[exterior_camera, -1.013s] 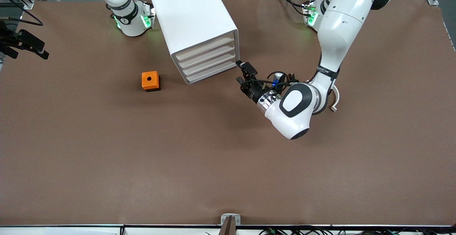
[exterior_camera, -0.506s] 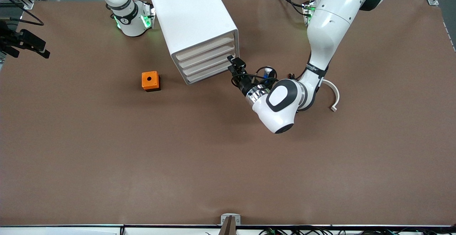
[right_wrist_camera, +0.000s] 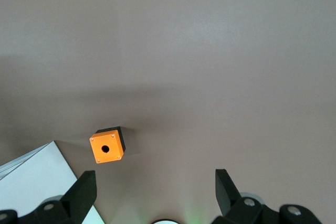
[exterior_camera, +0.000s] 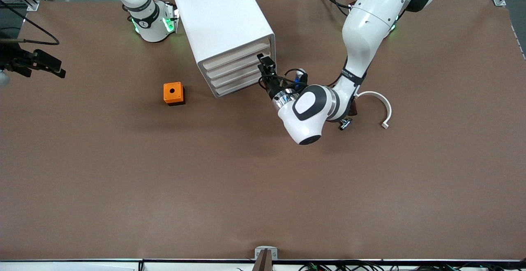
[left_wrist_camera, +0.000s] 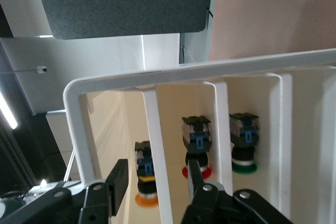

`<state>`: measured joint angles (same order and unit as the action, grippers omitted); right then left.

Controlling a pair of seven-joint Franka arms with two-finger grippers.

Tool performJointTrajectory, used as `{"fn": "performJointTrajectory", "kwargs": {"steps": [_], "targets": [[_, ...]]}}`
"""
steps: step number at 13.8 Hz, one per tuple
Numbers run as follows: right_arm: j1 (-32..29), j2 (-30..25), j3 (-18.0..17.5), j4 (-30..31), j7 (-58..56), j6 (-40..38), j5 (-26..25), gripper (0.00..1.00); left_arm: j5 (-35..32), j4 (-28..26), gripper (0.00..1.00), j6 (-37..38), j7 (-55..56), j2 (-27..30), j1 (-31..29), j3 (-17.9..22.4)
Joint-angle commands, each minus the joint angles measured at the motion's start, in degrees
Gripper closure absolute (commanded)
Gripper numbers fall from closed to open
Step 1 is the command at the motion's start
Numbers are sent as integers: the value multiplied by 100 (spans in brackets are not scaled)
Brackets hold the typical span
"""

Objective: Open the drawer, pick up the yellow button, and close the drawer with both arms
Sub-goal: 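Grasp the drawer handle with the left gripper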

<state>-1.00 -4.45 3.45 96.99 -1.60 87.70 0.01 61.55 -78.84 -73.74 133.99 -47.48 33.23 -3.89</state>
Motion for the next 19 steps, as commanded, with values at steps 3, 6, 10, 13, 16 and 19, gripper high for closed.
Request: {"fn": "performJointTrajectory", "kwargs": {"steps": [3,6,10,13,16,19], "targets": [[-32,382,-2,-294,-77,-51,-159,0,6,-141,47,123,-39,19,271,29],[-41,628,-2,-409,-68,-60,-186,0,-3,-176,55,140,-39,19,421,29],[-67,778,6,-409,-69,-69,-230,0,6,-229,69,263,-39,11,597,29],[-15,805,6,-461,-7,-60,-238,0,6,-229,83,272,-22,11,588,29],[29,805,-20,-470,308,-113,-274,0,6,-220,89,281,-13,-33,527,29],[143,805,-29,-470,905,-235,-169,0,14,-202,90,281,-22,-68,325,46]]}}
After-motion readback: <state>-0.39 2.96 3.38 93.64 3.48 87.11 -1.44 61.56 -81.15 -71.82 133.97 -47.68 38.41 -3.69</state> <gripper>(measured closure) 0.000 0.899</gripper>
